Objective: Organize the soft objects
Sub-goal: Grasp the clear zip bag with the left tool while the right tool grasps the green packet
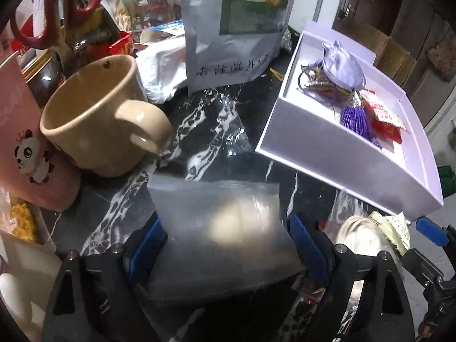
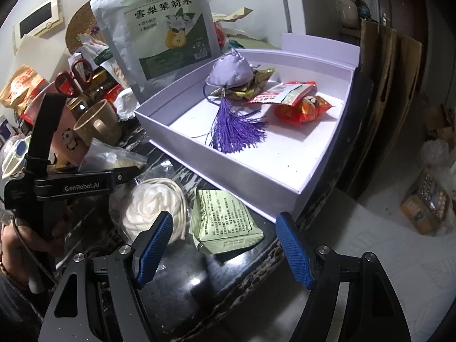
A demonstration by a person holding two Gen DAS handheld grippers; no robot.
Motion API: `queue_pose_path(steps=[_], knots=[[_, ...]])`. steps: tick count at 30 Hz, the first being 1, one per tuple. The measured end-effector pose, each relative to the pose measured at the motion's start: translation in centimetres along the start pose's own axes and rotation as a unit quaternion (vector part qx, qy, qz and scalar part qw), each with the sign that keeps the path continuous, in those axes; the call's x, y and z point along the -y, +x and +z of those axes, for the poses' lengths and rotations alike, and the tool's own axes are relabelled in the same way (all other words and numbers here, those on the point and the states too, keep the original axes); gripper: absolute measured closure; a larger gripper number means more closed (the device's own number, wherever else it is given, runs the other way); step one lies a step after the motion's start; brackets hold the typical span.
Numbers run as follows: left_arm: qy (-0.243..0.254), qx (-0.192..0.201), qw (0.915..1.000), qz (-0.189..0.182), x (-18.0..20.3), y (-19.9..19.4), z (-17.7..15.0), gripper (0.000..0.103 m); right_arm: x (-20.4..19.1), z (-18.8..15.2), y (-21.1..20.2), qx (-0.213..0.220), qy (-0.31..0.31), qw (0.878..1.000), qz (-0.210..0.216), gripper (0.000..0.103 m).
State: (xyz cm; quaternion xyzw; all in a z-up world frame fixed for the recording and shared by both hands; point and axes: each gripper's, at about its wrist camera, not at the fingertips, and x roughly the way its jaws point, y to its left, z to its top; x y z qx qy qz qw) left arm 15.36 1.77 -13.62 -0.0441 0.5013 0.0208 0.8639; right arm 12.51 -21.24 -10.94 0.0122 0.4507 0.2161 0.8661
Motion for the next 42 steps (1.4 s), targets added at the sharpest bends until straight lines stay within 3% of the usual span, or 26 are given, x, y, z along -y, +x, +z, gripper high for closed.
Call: queue_pose_path(steps=[1, 3, 8, 13, 17, 30, 32, 34, 35, 41, 42], knots=[[0.0, 0.002, 1.0, -0.002, 0.0, -0.1, -0.1, 0.015, 0.0, 0.0, 0.2, -0.004, 0.0, 1.0, -0.002, 0.027], [-0.002, 0.012, 0.9999, -0.012, -0.2, -0.4, -0.2, 0.025, 0.2, -0.1, 0.5, -0.009, 0.008, 1.0, 0.001, 0.027], [0.009, 0.025, 0.9995, -0.018, -0.1, -1.4, -0.8, 0.028, 0.8, -0.2, 1.1, -0.015, 0.038, 0.999, 0.018, 0.029], [0.004, 0.047, 0.9987, -0.02, -0.4, -3.9, -1.3, 0.028, 0.4, -0.1, 1.3, -0.011, 0.029, 0.999, 0.006, 0.048], [0.005, 0.063, 0.9979, -0.019, -0.3, -6.1, -2.0, 0.028, -0.4, -0.1, 1.5, -0.015, -0.002, 1.0, -0.016, 0.052], [0.009, 0.067, 0.997, -0.039, 0.4, -9.7, -5.0, 0.028, -2.5, -2.6, 0.2, -0.04, -0.018, 0.999, -0.002, 0.053], [0.005, 0.064, 0.997, -0.043, 0.4, -9.8, -5.7, 0.029, -3.1, -3.1, 0.0, -0.044, -0.023, 0.999, 0.008, 0.049], [-0.001, 0.062, 0.997, -0.048, 0.5, -9.9, -6.3, 0.029, -3.8, -3.5, 0.0, -0.037, -0.042, 0.998, 0.02, 0.033], [-0.002, 0.059, 0.9971, -0.048, 0.6, -9.8, -6.6, 0.029, -4.1, -3.7, 0.0, -0.034, -0.048, 0.998, 0.016, 0.032], [-0.005, 0.063, 0.9972, -0.041, 0.5, -10.4, -7.7, 0.029, -4.9, -3.5, 0.6, -0.023, -0.062, 0.998, -0.022, 0.035], [-0.006, 0.064, 0.9971, -0.041, 0.4, -10.5, -7.9, 0.029, -4.9, -3.5, 0.7, -0.02, -0.065, 0.997, -0.027, 0.048]])
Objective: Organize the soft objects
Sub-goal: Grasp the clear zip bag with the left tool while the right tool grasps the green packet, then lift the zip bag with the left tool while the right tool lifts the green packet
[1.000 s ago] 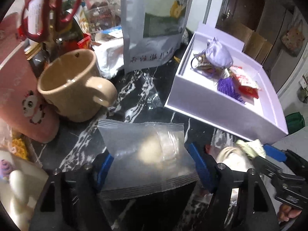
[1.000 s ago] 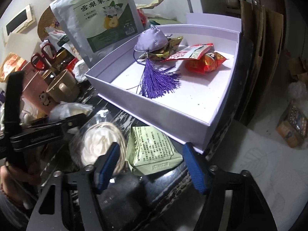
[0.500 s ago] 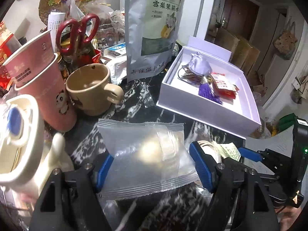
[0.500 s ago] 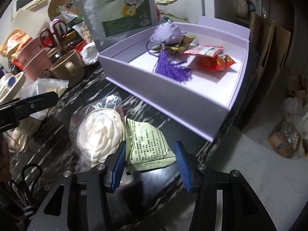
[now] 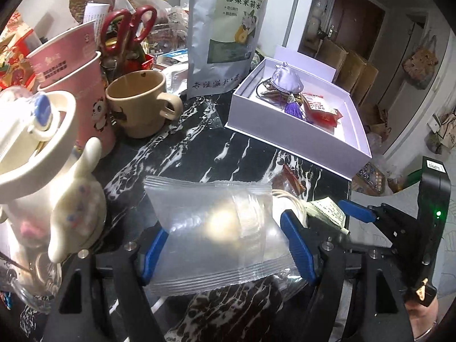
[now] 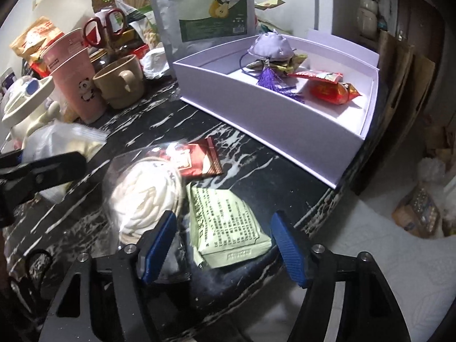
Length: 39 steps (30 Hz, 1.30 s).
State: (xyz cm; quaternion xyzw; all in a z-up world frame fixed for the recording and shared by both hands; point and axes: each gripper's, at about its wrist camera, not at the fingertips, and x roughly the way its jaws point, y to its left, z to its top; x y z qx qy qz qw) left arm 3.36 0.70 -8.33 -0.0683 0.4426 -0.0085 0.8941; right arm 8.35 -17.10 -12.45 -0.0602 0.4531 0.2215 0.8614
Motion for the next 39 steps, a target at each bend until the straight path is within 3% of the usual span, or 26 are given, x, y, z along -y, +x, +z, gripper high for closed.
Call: queue_pose_path(steps=[1, 4, 19, 29, 39], knots=[[-0.001, 0.001, 1.0, 0.0, 0.0, -0.1, 0.0, 0.028, 0.0, -0.1, -0.1, 0.003, -0.006, 1.0, -0.009, 0.06], [0.0, 0.001, 1.0, -0.003, 0.0, -0.2, -0.2, 0.029, 0.1, -0.4, -0.3, 0.004, -0.016, 1.0, -0.014, 0.062], [0.026, 0.008, 0.9992, -0.028, 2.3, -1.3, -0.8, 0.029, 2.1, -3.1, -3.8, 0.012, 0.062, 0.997, 0.036, 0.062], [0.053, 0.034, 0.9966, -0.054, 5.3, -3.1, 0.1, 0.029, 3.2, -3.6, -8.9, 0.054, 0.096, 0.992, 0.061, 0.062], [0.089, 0.085, 0.9886, -0.087, 8.8, -5.8, 3.0, 0.029, 4.7, -1.8, -14.0, 0.109, 0.095, 0.989, 0.039, 0.062]])
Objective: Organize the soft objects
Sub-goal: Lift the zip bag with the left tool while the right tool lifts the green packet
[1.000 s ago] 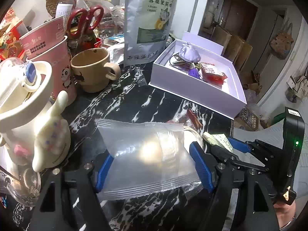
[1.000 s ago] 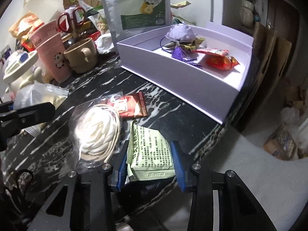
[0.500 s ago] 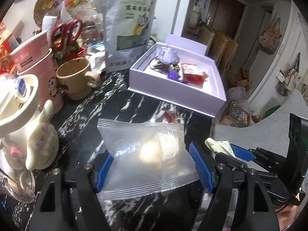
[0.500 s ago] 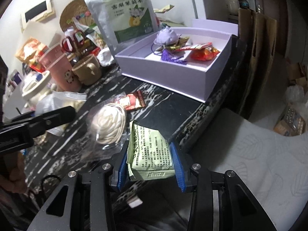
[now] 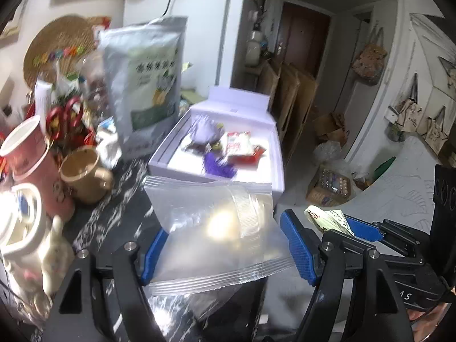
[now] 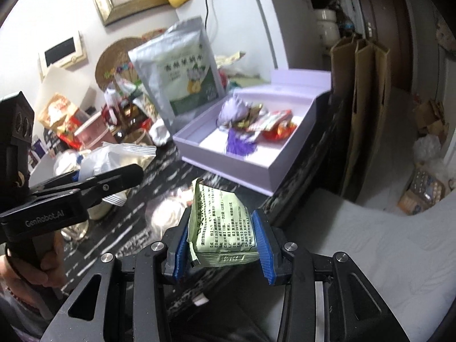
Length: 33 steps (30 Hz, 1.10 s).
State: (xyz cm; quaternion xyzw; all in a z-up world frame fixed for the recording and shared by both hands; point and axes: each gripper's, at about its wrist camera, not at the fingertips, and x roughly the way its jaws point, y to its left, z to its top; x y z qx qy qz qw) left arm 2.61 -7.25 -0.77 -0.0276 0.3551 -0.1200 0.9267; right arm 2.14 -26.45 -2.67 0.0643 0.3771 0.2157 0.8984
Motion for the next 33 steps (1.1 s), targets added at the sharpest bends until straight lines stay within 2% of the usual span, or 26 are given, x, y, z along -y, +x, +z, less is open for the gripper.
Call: queue_pose_path(steps=[17, 26, 33], knots=[[0.047, 0.072, 0.9961, -0.021, 2.6, -0.7, 7.1, 0.028, 1.3, 6.4, -4.0, 0.097, -0.032, 0.995, -0.019, 0.062], [0.063, 0.105, 0.9924, -0.015, 3.1, 0.6, 12.0, 0.028, 2.1, 11.0, -3.8, 0.126, -0.05, 0.99, -0.023, 0.062], [0.064, 0.105, 0.9923, -0.015, 2.9, 3.4, 16.1, 0.028, 3.4, 15.7, -2.2, 0.139, -0.056, 0.988, -0.034, 0.062]])
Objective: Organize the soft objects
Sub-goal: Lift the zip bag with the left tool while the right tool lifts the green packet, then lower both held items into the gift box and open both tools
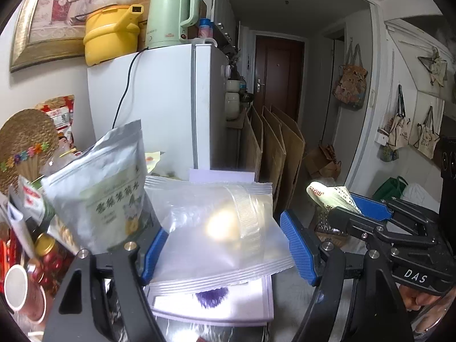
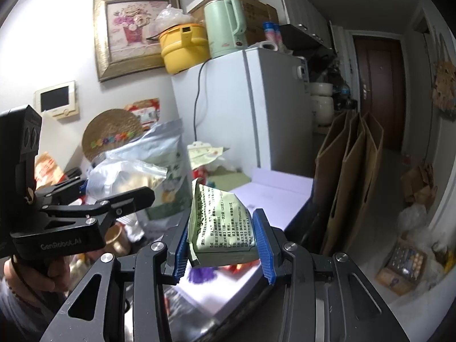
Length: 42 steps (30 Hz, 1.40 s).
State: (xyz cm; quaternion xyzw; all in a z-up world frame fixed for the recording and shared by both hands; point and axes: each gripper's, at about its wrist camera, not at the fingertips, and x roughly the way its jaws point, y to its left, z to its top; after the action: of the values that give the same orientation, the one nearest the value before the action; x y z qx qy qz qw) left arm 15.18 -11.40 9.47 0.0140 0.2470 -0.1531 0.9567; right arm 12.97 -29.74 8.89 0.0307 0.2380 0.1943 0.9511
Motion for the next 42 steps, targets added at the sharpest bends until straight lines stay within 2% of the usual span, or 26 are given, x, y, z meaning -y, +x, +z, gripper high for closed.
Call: queue_pose_path(steps=[7, 16, 27, 42], knots=[[0.014, -0.005, 0.9998, 0.013, -0.9, 4.5, 2.7, 0.028, 1.8, 2.8, 4.2, -0.005, 0.0, 1.0, -0.02, 0.062], [0.017, -0.039, 0.9987, 0.028, -2.4, 10.4, 2.4, 0.028, 2.8, 3.9, 10.3, -0.04, -0.002, 0.999, -0.03, 0.062], [0.018, -0.105, 0.9923, 0.063, -4.1, 15.7, -0.2, 0.028, 3.5, 1.7, 16.8, -0.108, -0.01, 0.993, -0.046, 0.062], [0.021, -0.195, 0.9782, 0.068, -4.8, 19.3, -5.4, 0.029, 3.7, -2.8, 20.4, -0.177, -0.011, 0.983, -0.055, 0.062]])
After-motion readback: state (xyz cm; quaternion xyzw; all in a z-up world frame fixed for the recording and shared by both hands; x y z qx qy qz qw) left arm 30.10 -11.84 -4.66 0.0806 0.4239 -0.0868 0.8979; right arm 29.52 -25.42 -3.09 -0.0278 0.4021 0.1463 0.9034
